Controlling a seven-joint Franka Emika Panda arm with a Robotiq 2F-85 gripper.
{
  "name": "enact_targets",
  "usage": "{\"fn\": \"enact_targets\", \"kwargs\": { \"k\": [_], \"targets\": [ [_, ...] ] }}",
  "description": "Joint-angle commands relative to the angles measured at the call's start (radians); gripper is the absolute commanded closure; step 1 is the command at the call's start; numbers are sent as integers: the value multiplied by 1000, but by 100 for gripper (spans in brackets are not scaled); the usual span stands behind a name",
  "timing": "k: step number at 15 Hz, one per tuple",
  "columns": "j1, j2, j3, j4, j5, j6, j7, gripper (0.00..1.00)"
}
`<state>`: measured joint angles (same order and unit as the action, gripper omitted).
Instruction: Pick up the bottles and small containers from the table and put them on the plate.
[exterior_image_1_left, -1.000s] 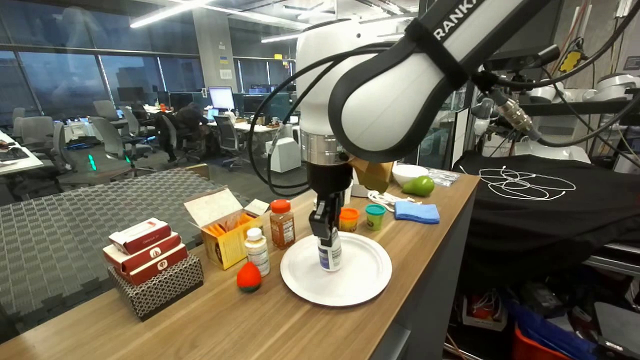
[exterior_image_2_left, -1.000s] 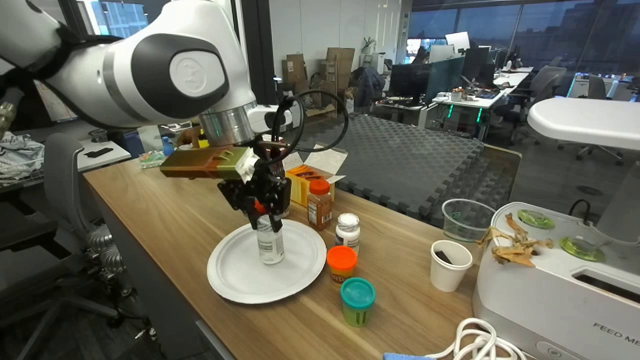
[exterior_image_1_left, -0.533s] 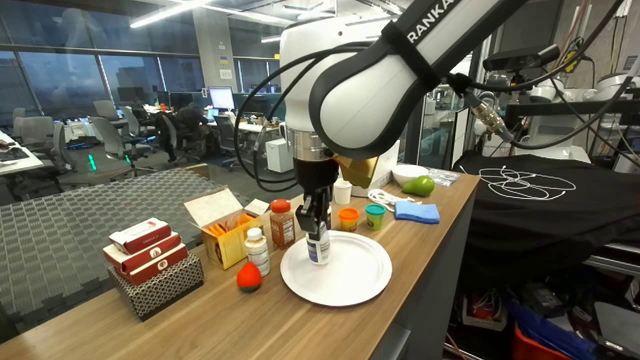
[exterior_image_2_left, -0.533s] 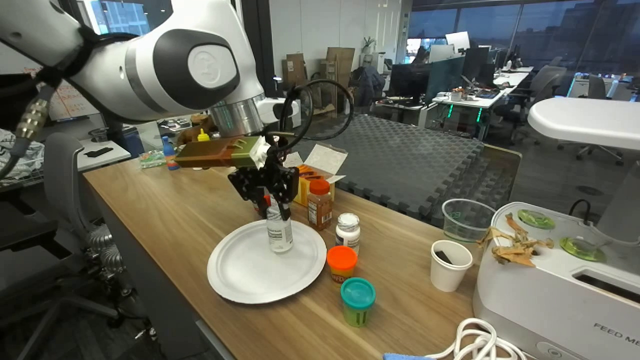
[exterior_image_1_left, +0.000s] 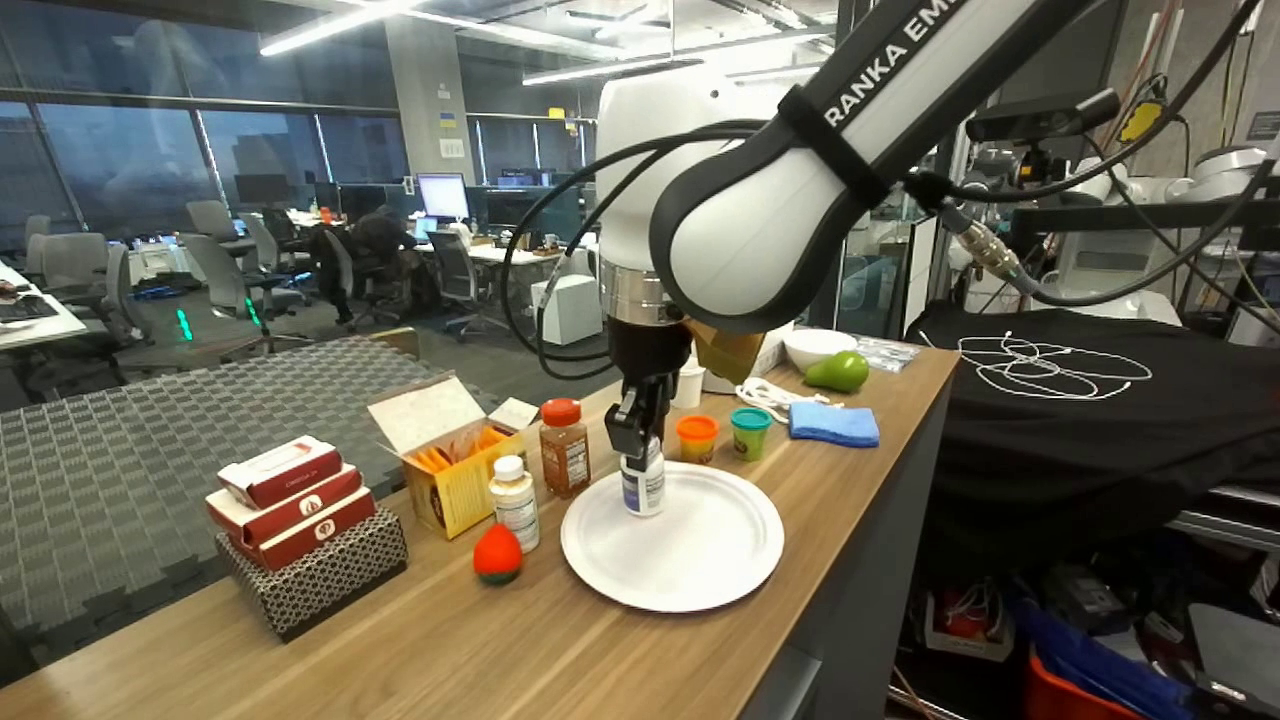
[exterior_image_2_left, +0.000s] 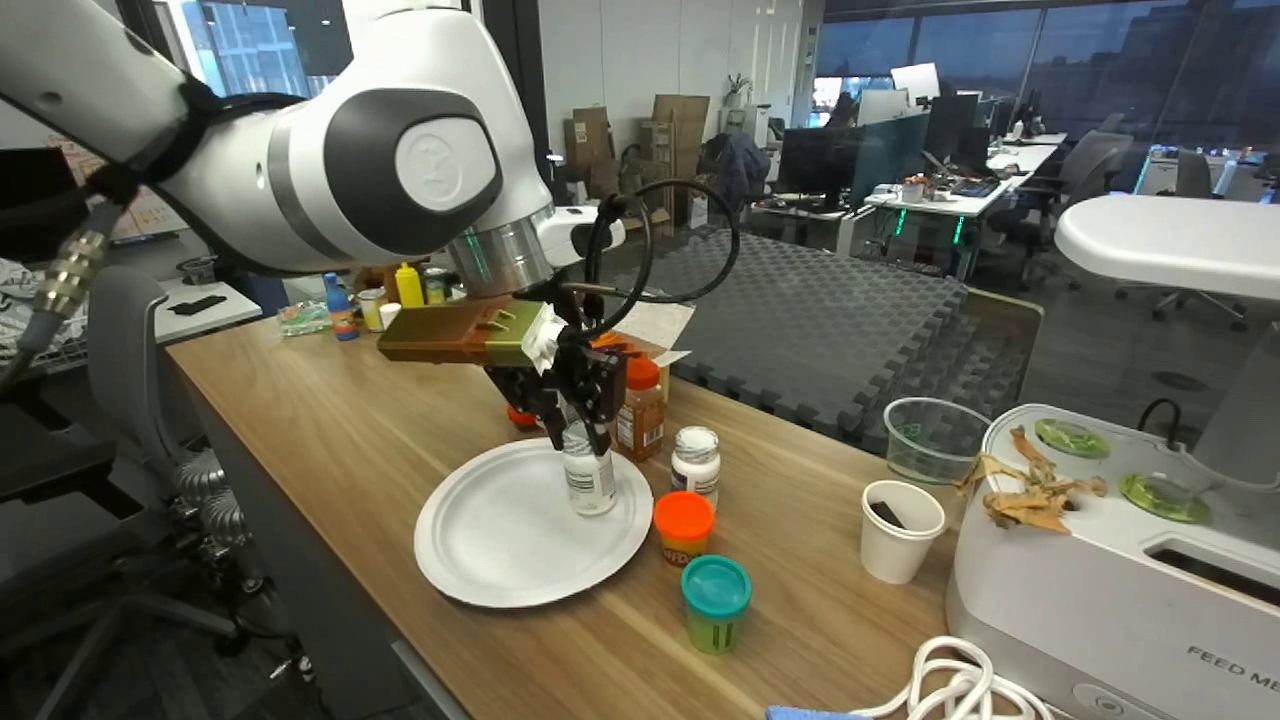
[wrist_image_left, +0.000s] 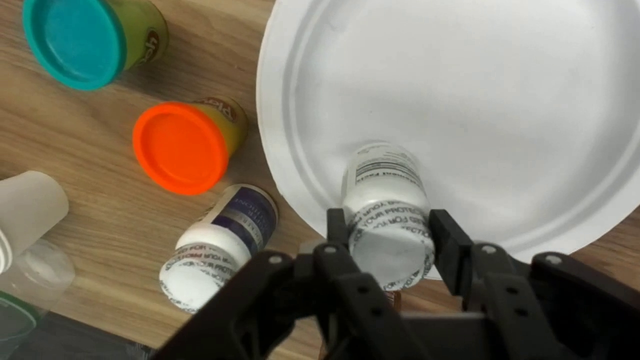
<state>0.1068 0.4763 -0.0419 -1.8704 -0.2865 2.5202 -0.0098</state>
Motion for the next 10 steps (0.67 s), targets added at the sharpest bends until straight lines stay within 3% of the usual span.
{"fn": "enact_targets", "kwargs": {
  "k": [1, 2, 3, 7, 10],
  "targets": [
    [-1, -9, -13, -25, -12, 66, 34, 80],
    [-4, -14, -13, -33, -9, 70, 27, 30],
    [-4, -18, -15, -42, -12, 80, 28, 30],
    [-6, -79, -19, -87, -14, 102, 15, 1],
    [-20, -154, -30, -129, -12, 99, 14, 0]
  ]
}}
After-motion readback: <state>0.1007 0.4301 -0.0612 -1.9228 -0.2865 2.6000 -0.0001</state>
